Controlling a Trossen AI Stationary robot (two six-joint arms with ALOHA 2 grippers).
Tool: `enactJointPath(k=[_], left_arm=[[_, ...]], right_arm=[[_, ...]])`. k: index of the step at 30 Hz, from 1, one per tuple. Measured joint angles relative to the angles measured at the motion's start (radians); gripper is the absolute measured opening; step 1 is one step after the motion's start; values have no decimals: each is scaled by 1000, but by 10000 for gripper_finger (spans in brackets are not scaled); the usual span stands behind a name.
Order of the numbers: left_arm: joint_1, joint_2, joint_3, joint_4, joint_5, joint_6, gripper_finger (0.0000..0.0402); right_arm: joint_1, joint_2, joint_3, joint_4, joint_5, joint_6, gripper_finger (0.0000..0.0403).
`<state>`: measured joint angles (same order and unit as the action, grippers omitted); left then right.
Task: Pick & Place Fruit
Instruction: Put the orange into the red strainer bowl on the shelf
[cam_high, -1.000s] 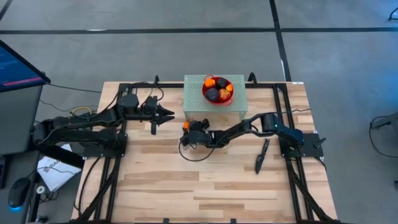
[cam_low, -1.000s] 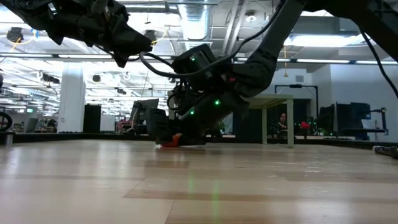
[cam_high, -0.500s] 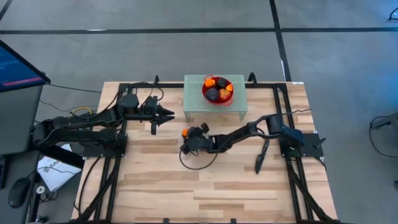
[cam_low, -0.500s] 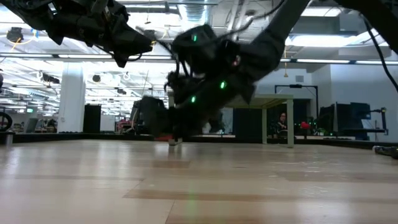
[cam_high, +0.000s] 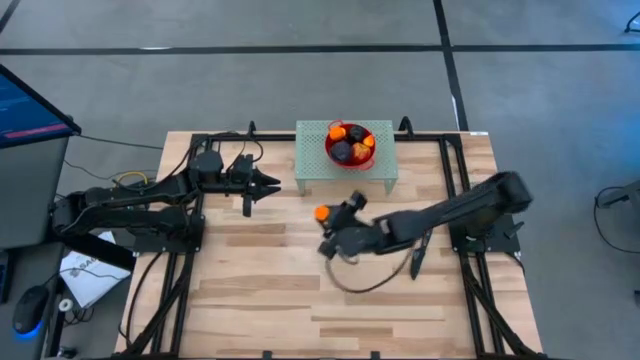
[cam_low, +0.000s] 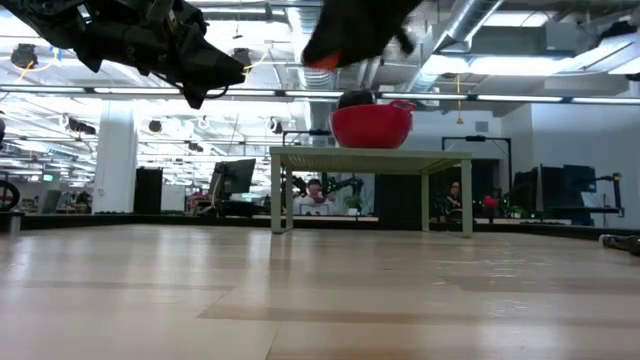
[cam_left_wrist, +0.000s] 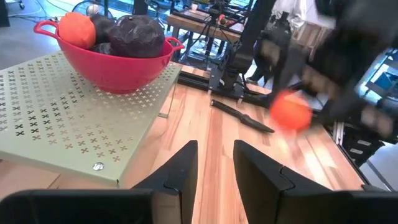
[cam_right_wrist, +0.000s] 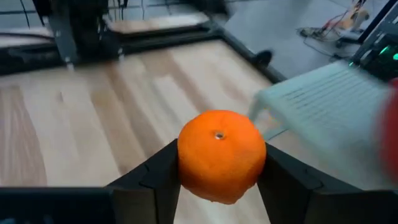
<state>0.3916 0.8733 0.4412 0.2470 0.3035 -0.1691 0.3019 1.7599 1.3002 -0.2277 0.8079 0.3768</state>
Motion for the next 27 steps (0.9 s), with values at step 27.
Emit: enactJointPath(k=[27], left_arm=[[0, 0, 0, 0, 0, 0, 97]], right_arm=[[-646, -285, -1, -349, -366, -77, 202]])
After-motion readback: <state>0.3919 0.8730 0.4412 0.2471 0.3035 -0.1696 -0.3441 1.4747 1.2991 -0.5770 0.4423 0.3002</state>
